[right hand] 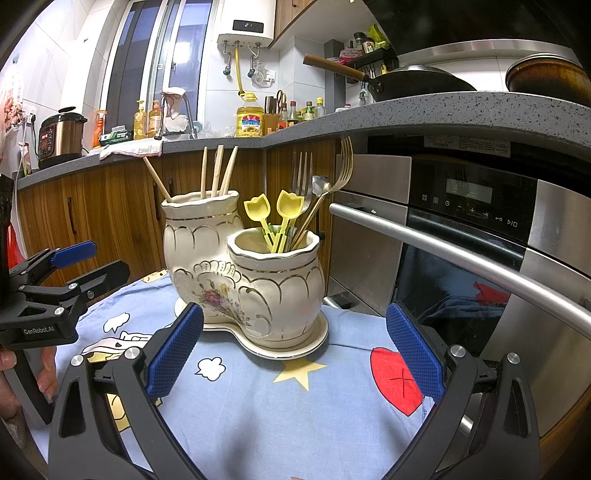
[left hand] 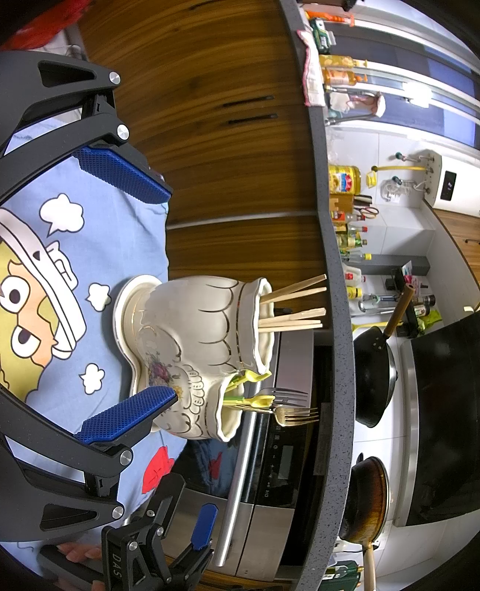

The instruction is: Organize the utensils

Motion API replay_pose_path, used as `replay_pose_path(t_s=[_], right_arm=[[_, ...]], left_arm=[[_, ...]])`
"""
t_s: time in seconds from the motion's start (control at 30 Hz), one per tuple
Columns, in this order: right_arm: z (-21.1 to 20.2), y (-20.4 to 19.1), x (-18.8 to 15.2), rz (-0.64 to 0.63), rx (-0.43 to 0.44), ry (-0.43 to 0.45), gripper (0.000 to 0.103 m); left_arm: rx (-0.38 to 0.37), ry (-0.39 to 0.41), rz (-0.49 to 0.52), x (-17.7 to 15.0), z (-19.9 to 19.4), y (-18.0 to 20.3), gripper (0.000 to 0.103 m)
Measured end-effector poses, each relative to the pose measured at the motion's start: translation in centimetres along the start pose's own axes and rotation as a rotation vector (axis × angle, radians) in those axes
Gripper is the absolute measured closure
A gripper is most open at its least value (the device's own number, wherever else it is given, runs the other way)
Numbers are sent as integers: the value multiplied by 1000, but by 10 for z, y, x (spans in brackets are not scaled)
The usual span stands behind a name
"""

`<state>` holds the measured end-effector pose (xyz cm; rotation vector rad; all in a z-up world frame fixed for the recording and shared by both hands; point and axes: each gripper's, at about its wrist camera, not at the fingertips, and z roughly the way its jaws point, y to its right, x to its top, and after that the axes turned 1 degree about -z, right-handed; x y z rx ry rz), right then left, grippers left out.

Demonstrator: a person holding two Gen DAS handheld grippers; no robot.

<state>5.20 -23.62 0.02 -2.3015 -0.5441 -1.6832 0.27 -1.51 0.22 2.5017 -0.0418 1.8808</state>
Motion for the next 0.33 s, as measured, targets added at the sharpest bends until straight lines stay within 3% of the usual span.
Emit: replay_pose_path(t_s=[0.33], right_arm=[[0, 0, 0, 0, 0, 0, 5]], left_arm=[[-1, -1, 0, 0, 0, 0, 5]])
